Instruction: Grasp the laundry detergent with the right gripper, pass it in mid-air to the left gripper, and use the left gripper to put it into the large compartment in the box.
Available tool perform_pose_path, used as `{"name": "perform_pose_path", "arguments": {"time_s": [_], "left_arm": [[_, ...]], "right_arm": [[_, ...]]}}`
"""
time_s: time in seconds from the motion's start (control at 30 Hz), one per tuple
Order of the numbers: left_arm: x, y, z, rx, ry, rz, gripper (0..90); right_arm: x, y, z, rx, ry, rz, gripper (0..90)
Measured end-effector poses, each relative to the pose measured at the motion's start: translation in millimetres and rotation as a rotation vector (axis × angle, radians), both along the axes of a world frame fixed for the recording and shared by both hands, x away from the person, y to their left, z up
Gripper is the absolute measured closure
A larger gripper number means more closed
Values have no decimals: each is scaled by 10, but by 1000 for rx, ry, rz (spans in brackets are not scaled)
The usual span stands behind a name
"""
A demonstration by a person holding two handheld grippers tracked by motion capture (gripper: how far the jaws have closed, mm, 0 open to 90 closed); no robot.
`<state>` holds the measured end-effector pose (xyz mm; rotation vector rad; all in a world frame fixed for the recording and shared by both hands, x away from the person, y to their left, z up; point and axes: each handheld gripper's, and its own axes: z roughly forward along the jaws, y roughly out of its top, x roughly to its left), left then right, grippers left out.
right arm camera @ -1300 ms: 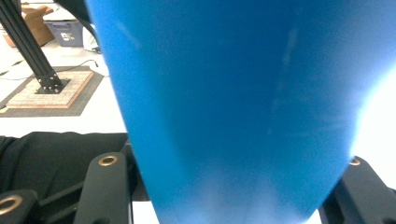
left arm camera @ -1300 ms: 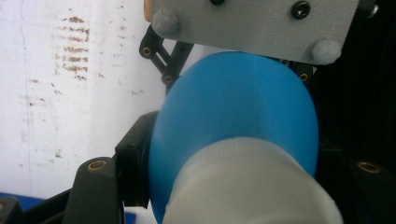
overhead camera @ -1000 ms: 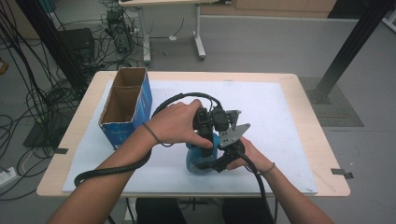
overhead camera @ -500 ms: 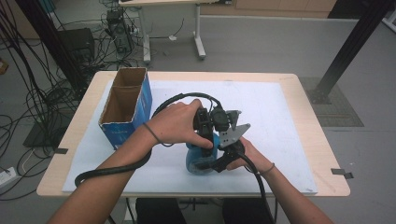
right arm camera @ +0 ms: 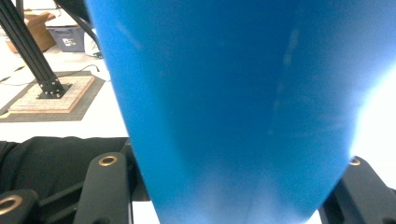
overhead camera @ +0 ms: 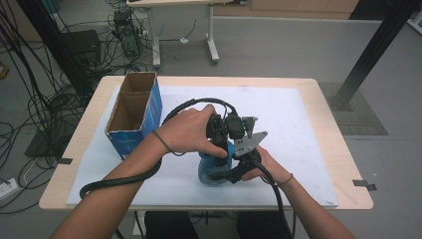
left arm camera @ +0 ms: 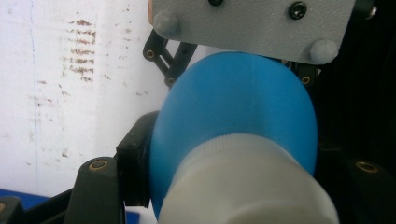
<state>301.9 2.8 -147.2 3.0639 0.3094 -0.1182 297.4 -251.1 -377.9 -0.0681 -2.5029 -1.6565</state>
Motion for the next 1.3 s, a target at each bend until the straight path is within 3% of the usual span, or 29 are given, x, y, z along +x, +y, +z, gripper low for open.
{"name": "perform_pose_path", "arguments": {"time_s": [1.3], "left_arm": [[-19, 12, 12, -5, -11, 6, 362]], "right_arm": [[3, -4, -1, 4, 1, -5, 417]]}}
